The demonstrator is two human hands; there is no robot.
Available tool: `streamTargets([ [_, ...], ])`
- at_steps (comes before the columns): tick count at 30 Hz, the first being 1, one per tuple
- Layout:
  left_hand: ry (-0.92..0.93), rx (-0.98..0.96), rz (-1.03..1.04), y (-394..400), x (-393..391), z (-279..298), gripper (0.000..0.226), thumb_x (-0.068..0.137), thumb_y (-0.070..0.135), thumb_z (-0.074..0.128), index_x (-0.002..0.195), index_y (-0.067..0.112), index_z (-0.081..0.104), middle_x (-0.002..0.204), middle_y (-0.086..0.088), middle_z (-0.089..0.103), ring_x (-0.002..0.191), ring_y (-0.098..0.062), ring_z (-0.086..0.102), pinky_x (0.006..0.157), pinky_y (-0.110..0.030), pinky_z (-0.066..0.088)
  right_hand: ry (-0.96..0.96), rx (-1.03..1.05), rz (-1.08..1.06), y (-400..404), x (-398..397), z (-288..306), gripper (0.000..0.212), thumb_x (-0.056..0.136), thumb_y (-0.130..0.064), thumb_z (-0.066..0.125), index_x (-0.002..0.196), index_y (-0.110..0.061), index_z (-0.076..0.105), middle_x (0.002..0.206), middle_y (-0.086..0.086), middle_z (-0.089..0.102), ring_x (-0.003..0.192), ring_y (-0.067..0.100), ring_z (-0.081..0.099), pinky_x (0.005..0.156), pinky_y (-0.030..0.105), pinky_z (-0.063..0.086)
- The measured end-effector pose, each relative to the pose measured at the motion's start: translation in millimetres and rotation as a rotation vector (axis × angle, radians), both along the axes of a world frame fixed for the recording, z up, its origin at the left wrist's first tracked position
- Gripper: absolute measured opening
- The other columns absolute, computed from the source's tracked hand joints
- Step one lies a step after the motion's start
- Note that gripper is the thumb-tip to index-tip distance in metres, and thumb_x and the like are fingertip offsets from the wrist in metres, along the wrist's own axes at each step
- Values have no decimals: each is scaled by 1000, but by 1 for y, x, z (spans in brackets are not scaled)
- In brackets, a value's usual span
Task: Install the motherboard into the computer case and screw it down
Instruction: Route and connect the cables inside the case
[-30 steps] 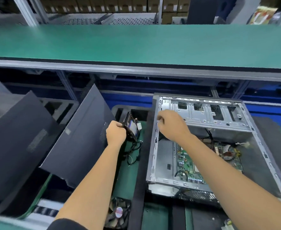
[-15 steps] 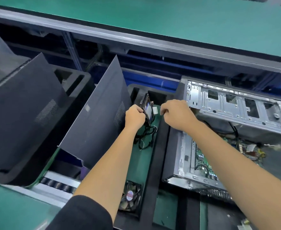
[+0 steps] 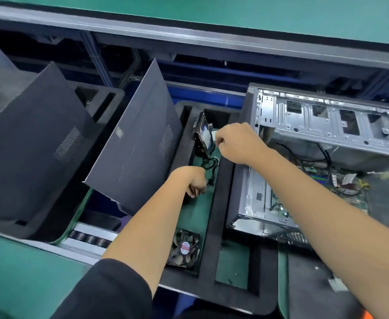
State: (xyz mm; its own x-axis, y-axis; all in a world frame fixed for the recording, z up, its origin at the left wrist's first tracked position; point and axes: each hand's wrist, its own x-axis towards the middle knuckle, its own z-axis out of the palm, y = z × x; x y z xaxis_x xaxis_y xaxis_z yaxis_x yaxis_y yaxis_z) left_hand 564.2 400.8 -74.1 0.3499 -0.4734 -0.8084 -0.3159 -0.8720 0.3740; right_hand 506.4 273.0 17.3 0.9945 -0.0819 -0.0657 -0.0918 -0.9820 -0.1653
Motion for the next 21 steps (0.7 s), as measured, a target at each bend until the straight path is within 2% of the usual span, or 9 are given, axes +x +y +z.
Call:
streamTargets([
  [3,-2,26,-17,9,-18,-8,26,92,10,55,107,-11,62,105,-20,69,83,-29,68,82,-38,57,8,57,42,7,-9,1,23,85,-8,45,86,-16,67,90,1,68,85,24,60,86,35,37],
  [7,-60,-205,217,4,-29,1,12,92,5,52,92,-1,62,86,-21,66,64,-24,64,64,-34,55,-24,42,68,4,-24,7,23,84,-7,47,88,-19,67,91,-1,66,91,23,56,89,39,37],
  [9,-112,-364,365,-3,-29,9,14,91,5,48,83,6,59,78,-14,62,63,-25,62,60,-32,51,-120,17,0,-7,-34,11,25,84,-8,50,97,-18,68,99,2,62,99,25,50,87,38,36],
  [12,-93,-597,581,-21,-33,27,16,96,22,49,89,9,57,80,-6,61,68,-19,60,68,-34,54,-298,23,-226,-37,-50,22,26,85,-8,50,106,-13,66,107,7,59,106,28,46,86,39,35],
  [15,-91,-756,715,-42,-36,49,31,96,45,43,89,16,52,88,-1,57,77,-17,56,77,-37,53,-346,18,-457,-79,-71,34,26,86,-10,53,109,-10,65,112,13,60,110,32,47,90,43,39],
  [17,-143,-799,711,-55,-36,59,38,92,56,41,91,19,50,91,5,56,82,-14,54,75,-35,47,-347,-31,-611,-108,-88,38,28,85,-11,54,112,-7,63,114,18,57,110,36,46,89,44,39],
  [19,-196,-789,645,-74,-39,68,46,88,60,44,109,19,51,100,4,56,91,-14,53,71,-31,39,-328,-102,-787,-138,-110,40,32,83,-11,57,114,-3,58,117,21,51,111,39,44,90,46,37],
  [21,-271,-730,564,-96,-44,75,58,87,54,50,125,11,42,110,-1,53,96,-20,52,73,-31,37,-230,-125,-962,-165,-135,39,46,82,-15,61,124,-2,47,126,22,43,117,39,39,95,48,35],
])
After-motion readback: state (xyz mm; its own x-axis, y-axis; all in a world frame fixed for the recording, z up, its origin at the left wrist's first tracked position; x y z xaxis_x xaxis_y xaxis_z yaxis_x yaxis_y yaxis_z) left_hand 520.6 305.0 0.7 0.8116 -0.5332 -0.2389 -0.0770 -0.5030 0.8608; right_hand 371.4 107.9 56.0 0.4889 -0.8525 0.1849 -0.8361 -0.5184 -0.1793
